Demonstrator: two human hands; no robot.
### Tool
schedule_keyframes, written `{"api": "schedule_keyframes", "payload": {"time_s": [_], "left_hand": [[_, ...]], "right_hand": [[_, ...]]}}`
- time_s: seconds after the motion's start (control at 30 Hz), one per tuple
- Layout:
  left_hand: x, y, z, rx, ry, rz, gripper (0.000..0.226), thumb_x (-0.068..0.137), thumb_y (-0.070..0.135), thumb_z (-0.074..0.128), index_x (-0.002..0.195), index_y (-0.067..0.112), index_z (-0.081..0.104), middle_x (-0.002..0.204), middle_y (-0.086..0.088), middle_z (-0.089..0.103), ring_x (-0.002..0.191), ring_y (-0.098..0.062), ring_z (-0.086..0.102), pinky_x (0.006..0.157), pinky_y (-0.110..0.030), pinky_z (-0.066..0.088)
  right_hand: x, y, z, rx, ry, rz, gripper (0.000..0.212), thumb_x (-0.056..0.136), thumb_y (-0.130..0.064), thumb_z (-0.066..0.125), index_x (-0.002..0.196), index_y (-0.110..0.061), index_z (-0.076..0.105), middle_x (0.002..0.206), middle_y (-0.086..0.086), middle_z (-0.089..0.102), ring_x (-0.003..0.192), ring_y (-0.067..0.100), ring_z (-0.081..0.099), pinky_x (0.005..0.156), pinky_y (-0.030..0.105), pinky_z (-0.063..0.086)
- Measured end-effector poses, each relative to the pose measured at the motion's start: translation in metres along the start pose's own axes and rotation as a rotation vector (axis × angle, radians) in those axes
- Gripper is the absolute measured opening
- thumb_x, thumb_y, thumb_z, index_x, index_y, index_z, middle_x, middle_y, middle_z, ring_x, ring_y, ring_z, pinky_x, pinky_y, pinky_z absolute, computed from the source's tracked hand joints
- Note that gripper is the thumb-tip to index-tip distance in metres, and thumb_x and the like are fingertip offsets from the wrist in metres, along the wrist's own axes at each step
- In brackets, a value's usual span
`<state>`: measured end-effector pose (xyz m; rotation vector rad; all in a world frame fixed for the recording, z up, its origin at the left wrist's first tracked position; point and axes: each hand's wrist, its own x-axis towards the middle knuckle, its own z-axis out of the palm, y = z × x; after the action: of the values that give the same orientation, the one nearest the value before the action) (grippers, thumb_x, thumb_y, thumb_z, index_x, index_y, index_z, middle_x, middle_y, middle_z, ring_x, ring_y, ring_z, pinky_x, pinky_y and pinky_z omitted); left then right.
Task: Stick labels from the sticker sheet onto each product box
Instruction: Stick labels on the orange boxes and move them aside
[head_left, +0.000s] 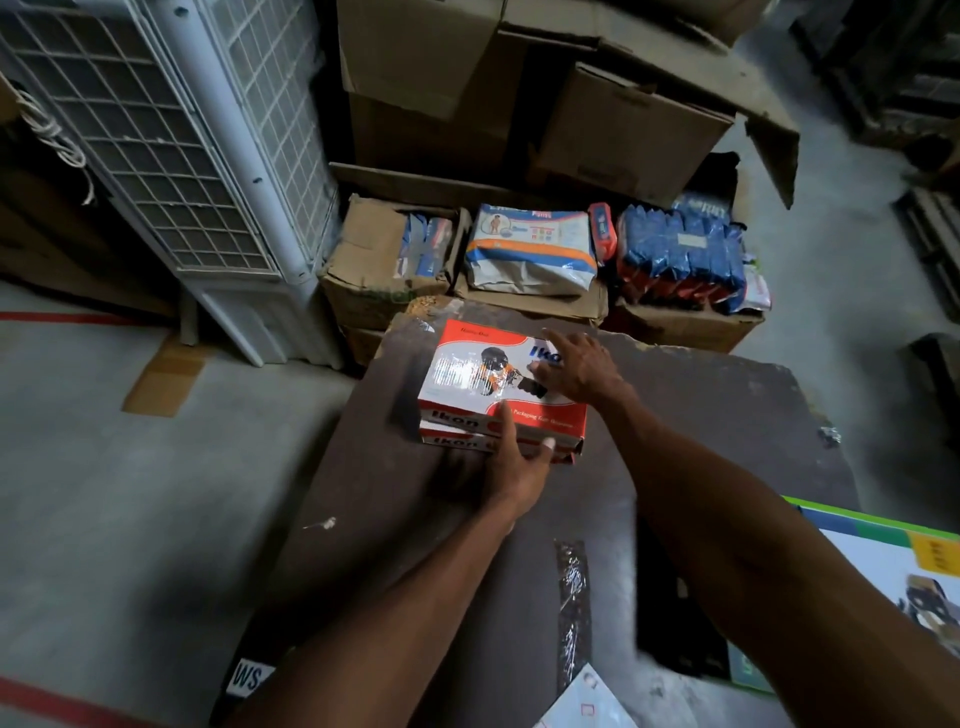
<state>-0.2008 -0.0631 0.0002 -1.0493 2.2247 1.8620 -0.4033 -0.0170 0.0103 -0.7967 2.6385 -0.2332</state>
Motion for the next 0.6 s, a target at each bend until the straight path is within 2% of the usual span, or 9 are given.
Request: {"api": "schedule_keyframes", "payload": {"time_s": [0.17,0.33,0.47,0.53,0.6], "left_hand": [[-0.007,-0.005,-0.002,-0.044,0.073,-0.023,0.079,0.105,0.035,0.05,0.158,0.043,-0.007,0.166,-0.005,0.024,0.146,-0.029,0.034,0.111,-0.037,0.033],[-0.029,-0.017,0.0,-0.146,0.177,-0.011,0.08,0.103,0.033,0.055,0.159,0.044,-0.001,0.159,-0.003,0.035,0.136,-0.023,0.046,0.094,-0.03,0.04],[-0.055,-0.032,-0.004,-0.231,0.256,0.055,0.077,0.102,0.024,0.058,0.158,0.046,0.01,0.161,0.0,0.032,0.132,-0.012,0.045,0.105,-0.033,0.045],[-0.066,-0.04,-0.012,-0.247,0.33,0.102,0.078,0.1,0.014,0.056,0.156,0.052,0.016,0.164,0.003,0.03,0.141,-0.014,0.042,0.114,-0.044,0.042],[-0.076,-0.049,-0.025,-0.238,0.378,0.149,0.075,0.099,0.011,0.053,0.156,0.049,0.022,0.166,0.005,0.024,0.15,-0.018,0.031,0.119,-0.044,0.035]], "right_hand": [[-0.014,0.004,0.003,0.177,-0.037,0.075,0.077,0.086,-0.071,0.061,0.144,-0.022,0.047,0.14,0.016,0.04,0.129,0.038,0.045,0.103,0.053,0.047],[-0.039,0.004,0.011,0.334,0.012,0.028,0.058,0.094,-0.057,0.059,0.14,-0.021,0.052,0.137,0.013,0.057,0.116,0.03,0.059,0.095,0.042,0.051],[-0.078,-0.01,0.022,0.473,0.028,0.053,0.054,0.096,-0.047,0.061,0.142,-0.021,0.051,0.137,0.012,0.062,0.116,0.031,0.062,0.088,0.033,0.046],[-0.1,-0.022,0.027,0.577,0.043,0.094,0.052,0.096,-0.042,0.065,0.14,-0.019,0.052,0.138,0.009,0.061,0.118,0.03,0.06,0.089,0.03,0.042],[-0.124,-0.034,0.036,0.705,0.045,0.116,0.047,0.097,-0.036,0.066,0.137,-0.015,0.054,0.131,0.004,0.062,0.113,0.024,0.061,0.087,0.027,0.041]]}}
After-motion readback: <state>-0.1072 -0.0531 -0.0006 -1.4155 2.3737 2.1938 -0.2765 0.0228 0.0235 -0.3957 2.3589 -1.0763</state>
